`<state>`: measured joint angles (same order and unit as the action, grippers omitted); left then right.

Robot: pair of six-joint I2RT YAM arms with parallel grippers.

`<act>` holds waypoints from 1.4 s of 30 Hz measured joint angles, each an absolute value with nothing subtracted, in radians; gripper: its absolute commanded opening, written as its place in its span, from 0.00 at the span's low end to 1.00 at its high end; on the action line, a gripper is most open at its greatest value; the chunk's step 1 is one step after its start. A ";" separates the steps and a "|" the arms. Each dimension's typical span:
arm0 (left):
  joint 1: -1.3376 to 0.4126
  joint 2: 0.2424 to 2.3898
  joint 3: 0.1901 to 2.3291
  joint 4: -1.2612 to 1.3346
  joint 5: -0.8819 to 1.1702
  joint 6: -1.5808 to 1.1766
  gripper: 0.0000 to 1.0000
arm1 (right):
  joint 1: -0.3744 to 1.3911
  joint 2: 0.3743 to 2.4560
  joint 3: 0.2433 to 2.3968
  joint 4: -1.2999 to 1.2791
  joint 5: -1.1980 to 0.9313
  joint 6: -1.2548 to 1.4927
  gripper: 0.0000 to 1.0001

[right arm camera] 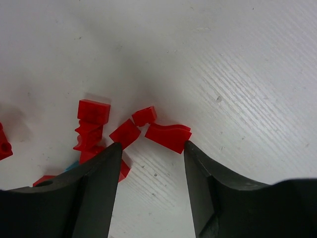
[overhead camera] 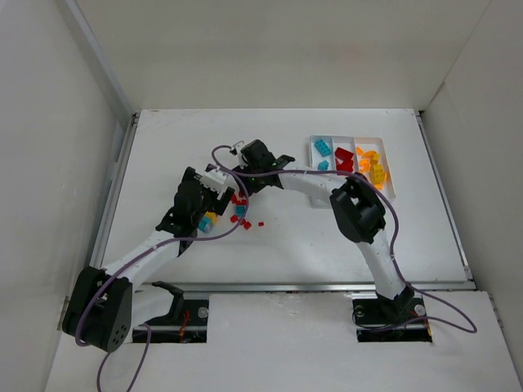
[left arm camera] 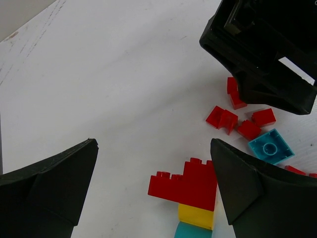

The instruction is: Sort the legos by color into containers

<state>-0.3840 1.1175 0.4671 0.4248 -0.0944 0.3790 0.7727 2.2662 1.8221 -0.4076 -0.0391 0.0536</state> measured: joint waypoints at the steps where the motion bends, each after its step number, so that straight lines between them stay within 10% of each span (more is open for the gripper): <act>1: -0.384 1.118 0.467 0.425 -0.094 0.376 0.95 | 0.772 2.266 1.817 -0.404 -0.036 0.059 0.57; 15: -0.377 1.118 0.467 0.427 -0.094 0.357 0.96 | 0.734 2.252 1.787 -0.379 -0.009 0.120 0.51; 24: -0.377 1.118 0.467 0.428 -0.094 0.345 0.96 | 0.734 2.257 1.805 -0.391 0.005 0.121 0.67; 42: -0.377 1.118 0.466 0.430 -0.094 0.337 0.96 | 0.735 2.345 1.959 -0.535 0.033 0.121 0.54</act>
<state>-0.3775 1.1175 0.4664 0.4297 -0.0940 0.3374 0.7345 2.3447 1.9594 -0.5354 0.0330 0.1211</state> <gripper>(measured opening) 0.960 0.539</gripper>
